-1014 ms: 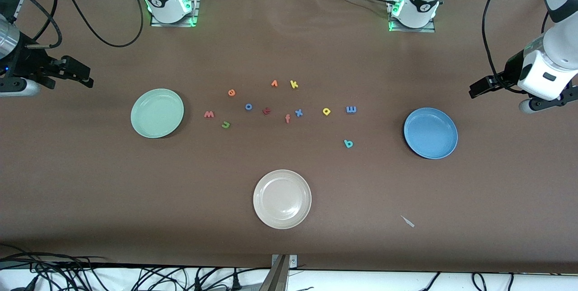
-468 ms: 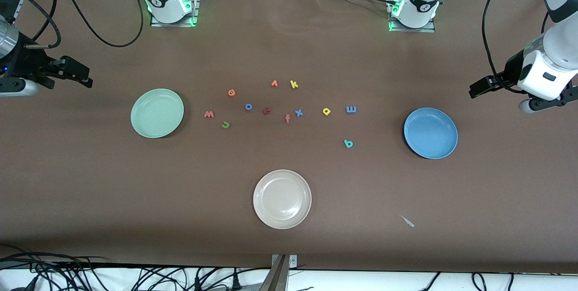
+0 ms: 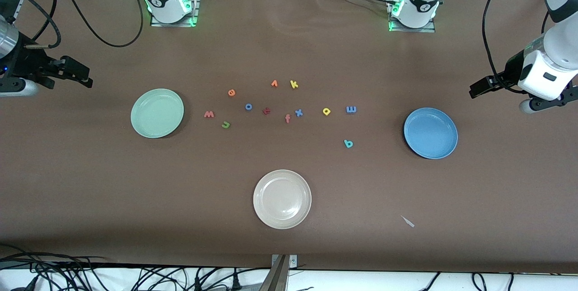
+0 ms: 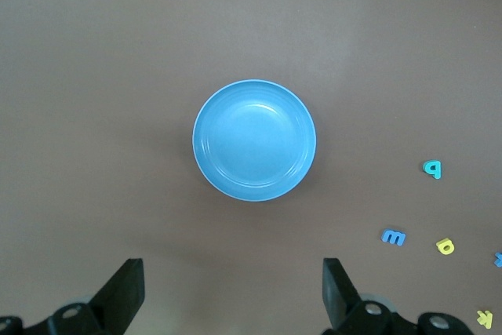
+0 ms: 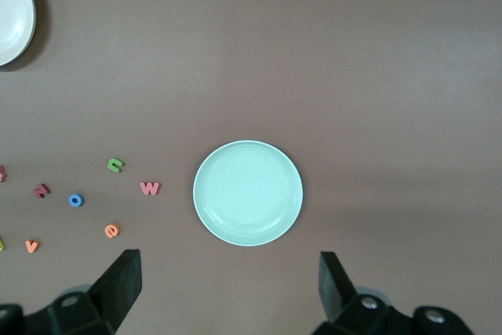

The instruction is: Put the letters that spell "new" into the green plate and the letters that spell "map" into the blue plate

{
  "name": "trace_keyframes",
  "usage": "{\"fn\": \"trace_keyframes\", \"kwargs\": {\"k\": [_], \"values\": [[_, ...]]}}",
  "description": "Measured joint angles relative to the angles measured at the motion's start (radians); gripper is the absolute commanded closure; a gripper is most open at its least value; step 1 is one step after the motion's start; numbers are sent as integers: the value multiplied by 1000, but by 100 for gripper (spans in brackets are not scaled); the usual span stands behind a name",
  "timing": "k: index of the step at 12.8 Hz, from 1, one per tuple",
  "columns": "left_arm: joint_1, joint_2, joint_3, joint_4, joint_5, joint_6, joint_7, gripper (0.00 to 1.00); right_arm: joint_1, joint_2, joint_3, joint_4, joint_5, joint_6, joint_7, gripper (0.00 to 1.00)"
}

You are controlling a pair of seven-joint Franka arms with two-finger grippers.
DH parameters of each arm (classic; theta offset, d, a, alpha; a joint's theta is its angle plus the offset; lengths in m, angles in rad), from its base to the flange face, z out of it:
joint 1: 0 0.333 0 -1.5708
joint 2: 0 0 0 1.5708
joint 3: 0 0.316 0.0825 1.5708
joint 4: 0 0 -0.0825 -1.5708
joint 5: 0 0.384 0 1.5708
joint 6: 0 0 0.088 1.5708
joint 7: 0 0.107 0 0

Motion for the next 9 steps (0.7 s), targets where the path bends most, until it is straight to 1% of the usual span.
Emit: {"fn": "trace_keyframes", "kwargs": {"k": [6, 9], "values": [[6, 3, 6, 0, 0, -34, 0, 0, -1, 5, -2, 0, 0, 0, 0, 0], [-1, 46, 2, 2, 0, -35, 0, 0, -2, 15, -4, 0, 0, 0, 0, 0]]}}
